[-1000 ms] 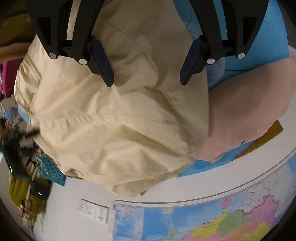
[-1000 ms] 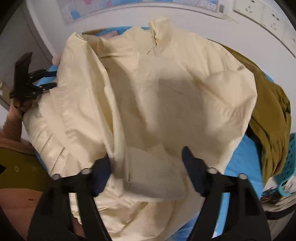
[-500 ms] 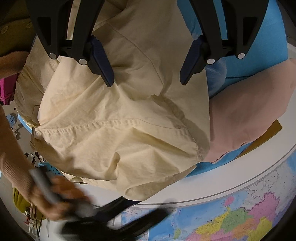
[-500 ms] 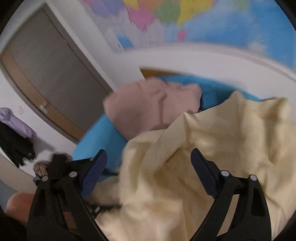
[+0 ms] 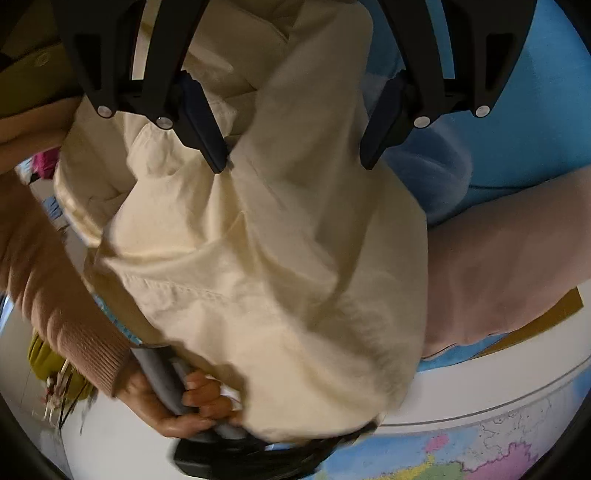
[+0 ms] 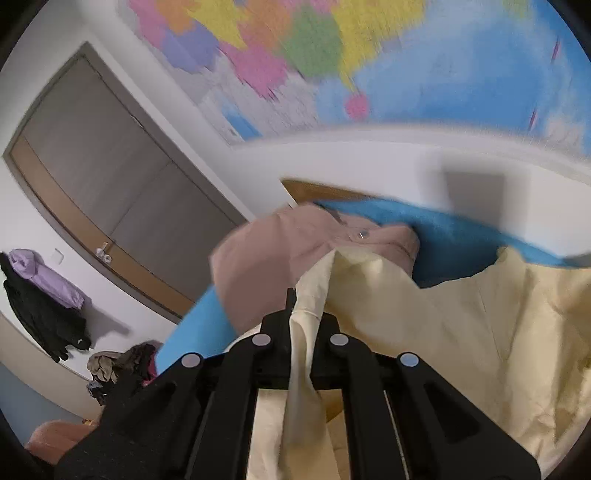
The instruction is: Fold large clothes
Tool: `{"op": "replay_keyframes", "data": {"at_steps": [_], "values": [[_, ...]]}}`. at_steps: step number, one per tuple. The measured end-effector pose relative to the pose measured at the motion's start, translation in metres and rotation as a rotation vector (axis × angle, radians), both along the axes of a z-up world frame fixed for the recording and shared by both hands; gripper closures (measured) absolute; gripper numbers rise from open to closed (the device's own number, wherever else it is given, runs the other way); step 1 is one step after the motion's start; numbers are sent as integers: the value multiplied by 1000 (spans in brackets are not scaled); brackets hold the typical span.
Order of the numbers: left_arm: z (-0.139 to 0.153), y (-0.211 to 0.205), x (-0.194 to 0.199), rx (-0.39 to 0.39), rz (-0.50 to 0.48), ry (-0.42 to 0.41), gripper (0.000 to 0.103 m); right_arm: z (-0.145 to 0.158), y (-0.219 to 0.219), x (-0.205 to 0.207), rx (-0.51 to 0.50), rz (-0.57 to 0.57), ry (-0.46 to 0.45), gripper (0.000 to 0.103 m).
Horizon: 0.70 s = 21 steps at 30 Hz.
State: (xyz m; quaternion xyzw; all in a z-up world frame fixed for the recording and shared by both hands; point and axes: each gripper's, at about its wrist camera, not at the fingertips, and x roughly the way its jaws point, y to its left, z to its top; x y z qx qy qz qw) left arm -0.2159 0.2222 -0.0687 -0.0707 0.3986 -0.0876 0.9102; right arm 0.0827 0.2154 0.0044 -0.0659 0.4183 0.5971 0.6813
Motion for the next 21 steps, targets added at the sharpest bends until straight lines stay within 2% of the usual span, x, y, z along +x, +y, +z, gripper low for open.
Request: {"op": "replay_keyframes", "data": {"at_steps": [1, 2, 3, 4, 5, 7, 9, 12, 14, 17, 20, 21], "values": [[0, 0, -1, 7, -4, 2, 31, -11, 8, 2, -49, -22, -39, 92], [2, 0, -3, 12, -6, -1, 31, -19, 10, 7, -76, -62, -30, 84], [6, 2, -5, 21, -3, -8, 30, -21, 7, 12, -80, -93, -16, 65], [10, 4, -7, 29, 1, -19, 27, -17, 0, 15, -46, -130, -4, 53], [17, 7, -11, 39, 8, -40, 27, -9, -14, 15, -4, -162, -15, 49], [30, 9, -18, 62, 10, -71, 26, 12, -52, 6, 42, -173, -54, 31], [45, 6, -20, 95, -6, -111, 26, 27, -91, -2, 80, -159, -94, 30], [68, -2, -17, 127, -39, -182, 18, 40, -185, -36, 97, -198, -205, 13], [76, -13, -3, 178, -49, -194, 18, 29, -237, -52, 83, -237, -234, 12], [76, -28, 26, 275, -40, -163, 17, -4, -298, -75, 17, -315, -247, 12], [71, -40, 59, 311, -32, -123, 18, -41, -343, -99, -14, -329, -206, 12], [67, -42, 69, 317, -31, -109, 22, -49, -346, -105, -15, -326, -201, 12]]}}
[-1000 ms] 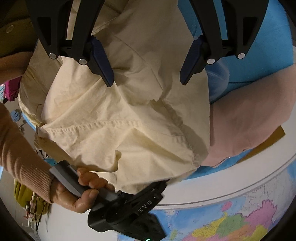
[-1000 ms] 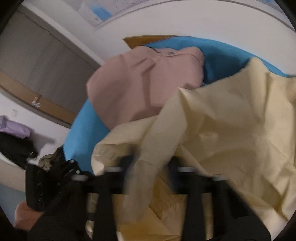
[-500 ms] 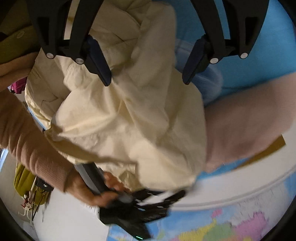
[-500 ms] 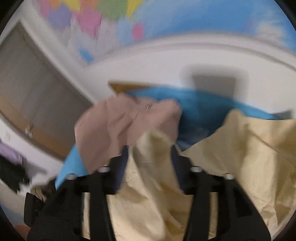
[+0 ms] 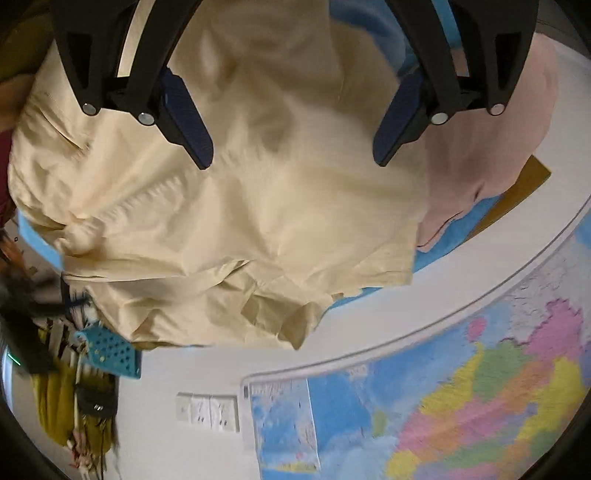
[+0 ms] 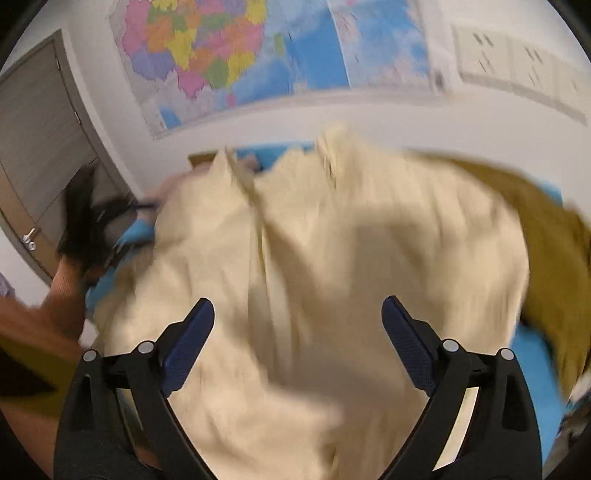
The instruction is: Fold large clothes
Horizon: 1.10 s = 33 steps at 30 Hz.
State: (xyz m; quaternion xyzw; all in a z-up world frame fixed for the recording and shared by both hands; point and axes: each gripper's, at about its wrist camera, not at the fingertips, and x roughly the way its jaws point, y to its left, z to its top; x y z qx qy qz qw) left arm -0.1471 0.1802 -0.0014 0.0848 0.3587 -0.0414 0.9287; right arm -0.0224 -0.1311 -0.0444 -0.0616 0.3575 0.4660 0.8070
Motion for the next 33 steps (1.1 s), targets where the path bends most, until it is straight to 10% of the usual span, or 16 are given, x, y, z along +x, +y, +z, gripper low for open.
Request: {"op": "replay_keyframes", "data": {"at_steps": [5, 7, 11, 15, 19, 25, 26, 29, 33], "values": [[-17, -3, 43, 54, 49, 85, 30, -34, -1, -11, -122, -44, -129, 8], [-23, 0, 52, 80, 82, 96, 32, -40, -5, -1, -58, -18, -30, 43], [-28, 24, 70, 64, 222, 131, 43, 0, -16, 10, 149, 30, 39, 76], [-17, 45, 74, -6, 319, 81, 45, 31, -20, 39, 131, -102, 1, 75], [-15, 51, 82, -9, 360, 66, 40, -7, -1, 77, -46, -203, 61, 60], [-12, 37, 71, -13, 261, 65, 29, -32, -27, 72, 32, -243, 97, 33], [-9, 34, 63, -5, 237, 58, 28, -33, -27, 68, 26, -229, 85, 35], [-10, 21, 58, 36, 199, 62, 25, -29, -22, 66, -9, -232, 34, 102], [-8, 14, 57, 40, 195, 34, 23, -11, -26, 75, 43, -306, -22, 101]]}}
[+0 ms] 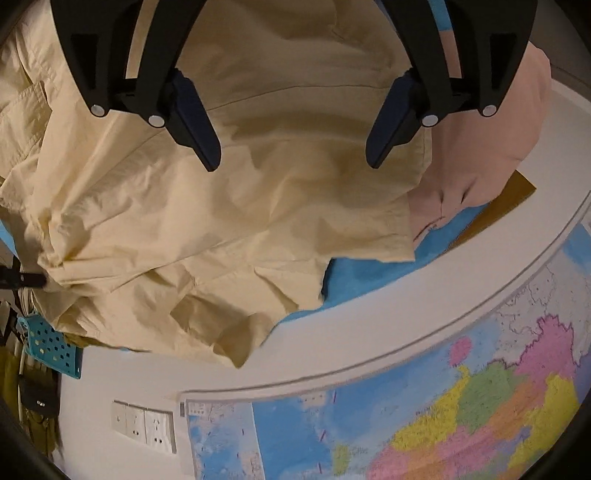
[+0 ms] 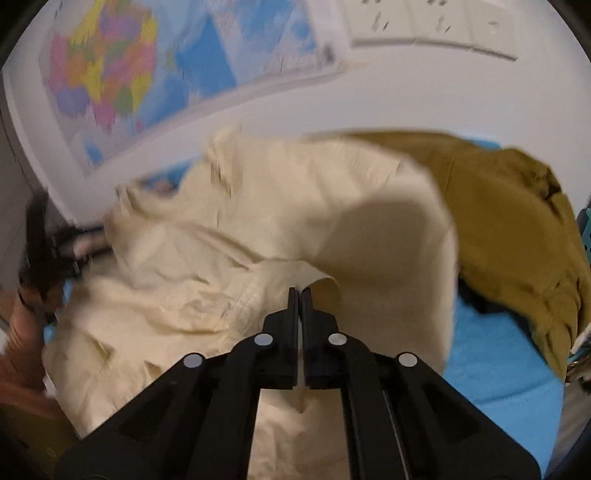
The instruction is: Fold large clothes
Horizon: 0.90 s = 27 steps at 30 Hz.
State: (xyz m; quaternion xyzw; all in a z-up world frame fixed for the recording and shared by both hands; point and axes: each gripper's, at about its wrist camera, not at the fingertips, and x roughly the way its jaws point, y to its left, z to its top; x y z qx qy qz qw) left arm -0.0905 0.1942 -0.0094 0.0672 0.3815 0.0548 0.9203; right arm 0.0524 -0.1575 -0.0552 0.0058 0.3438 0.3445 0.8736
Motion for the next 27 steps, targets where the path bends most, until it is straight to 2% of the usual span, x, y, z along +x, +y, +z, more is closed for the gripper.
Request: {"op": "replay_keyframes", "data": {"at_steps": [2, 3, 4, 5, 6, 9, 11, 13, 15, 18, 20, 22, 24, 27], "values": [[-2, -2, 2, -18, -7, 13, 22, -3, 4, 4, 15, 7, 19, 97], [-3, -4, 2, -16, -13, 17, 22, -5, 7, 2, 10, 10, 20, 91], [-2, -9, 0, -9, -31, 15, 22, -6, 10, -1, -3, 4, 11, 67], [-1, -12, -4, 1, -43, 10, 22, -7, 12, -3, -7, -1, 0, 57], [2, -15, -7, 10, -58, 4, 22, -8, 13, -5, -15, -12, -13, 52], [12, -29, -18, 6, -122, -15, 22, -1, 5, -13, -14, -66, -44, 52], [15, -41, -26, 14, -184, -22, 22, 12, -4, -29, 9, -87, -111, 51], [11, -53, -31, 42, -229, -16, 21, 22, -1, -49, 23, -30, -170, 51], [-2, -66, -28, 93, -262, 21, 21, 23, 9, -65, 22, 70, -173, 49], [-26, -75, -11, 175, -229, 99, 21, 3, 44, -74, -76, 199, -137, 51], [-40, -76, 1, 204, -203, 126, 21, -21, 69, -65, -169, 233, -91, 51], [-46, -74, 7, 202, -173, 137, 20, -39, 81, -51, -239, 208, -63, 55], [-41, -69, 5, 168, -142, 119, 20, -48, 82, -39, -223, 192, -19, 55], [-23, -55, -19, 119, -107, 39, 21, -37, 70, -45, -175, 185, -21, 54]]}}
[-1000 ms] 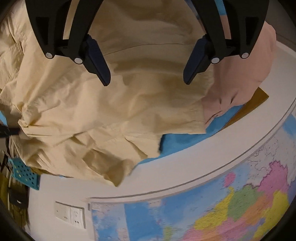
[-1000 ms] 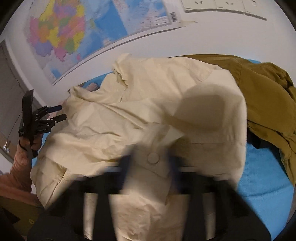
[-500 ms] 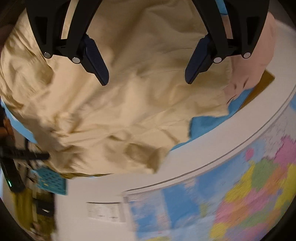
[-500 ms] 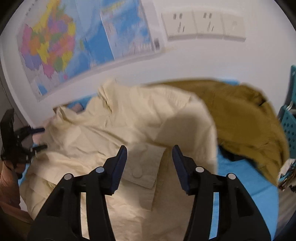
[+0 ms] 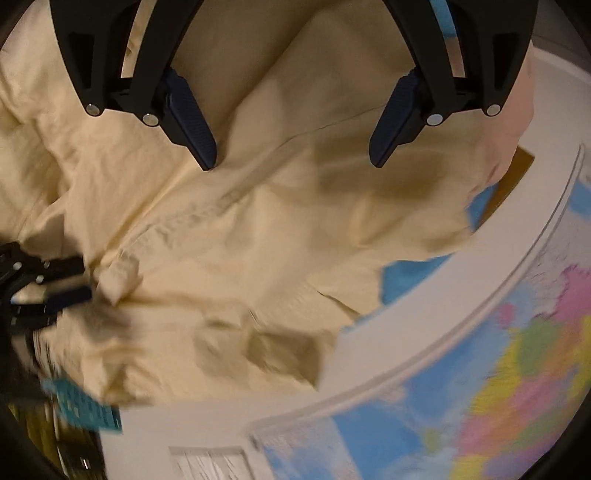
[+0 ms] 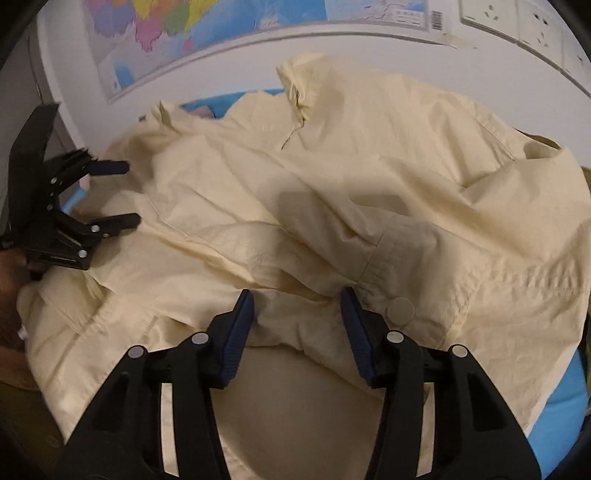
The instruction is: Fold large clothes
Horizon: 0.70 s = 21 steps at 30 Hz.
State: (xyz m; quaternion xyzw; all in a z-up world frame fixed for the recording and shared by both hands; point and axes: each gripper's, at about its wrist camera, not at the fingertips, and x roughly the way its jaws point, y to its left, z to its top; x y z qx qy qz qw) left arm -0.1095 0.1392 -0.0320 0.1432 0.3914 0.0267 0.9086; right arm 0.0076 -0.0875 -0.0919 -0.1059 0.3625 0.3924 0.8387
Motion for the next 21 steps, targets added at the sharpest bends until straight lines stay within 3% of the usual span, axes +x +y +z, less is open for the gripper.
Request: {"op": "replay_keyframes", "data": {"at_steps": [3, 8, 15, 17, 21], "values": [[21, 21, -42, -115, -2, -76, 18, 22, -29, -23, 102, -12, -35, 31], [30, 60, -116, -277, 39, -143, 12, 33, -96, -60, 252, -53, 11, 27], [-3, 91, -180, -473, 117, -114, 8, 5, -173, -99, 353, -210, 84, 17], [-16, 95, -188, -575, 116, -74, 7, -9, -193, -104, 399, -233, 138, 16], [-41, 86, -188, -656, 109, 18, 7, -31, -203, -113, 436, -212, 217, 13]]}}
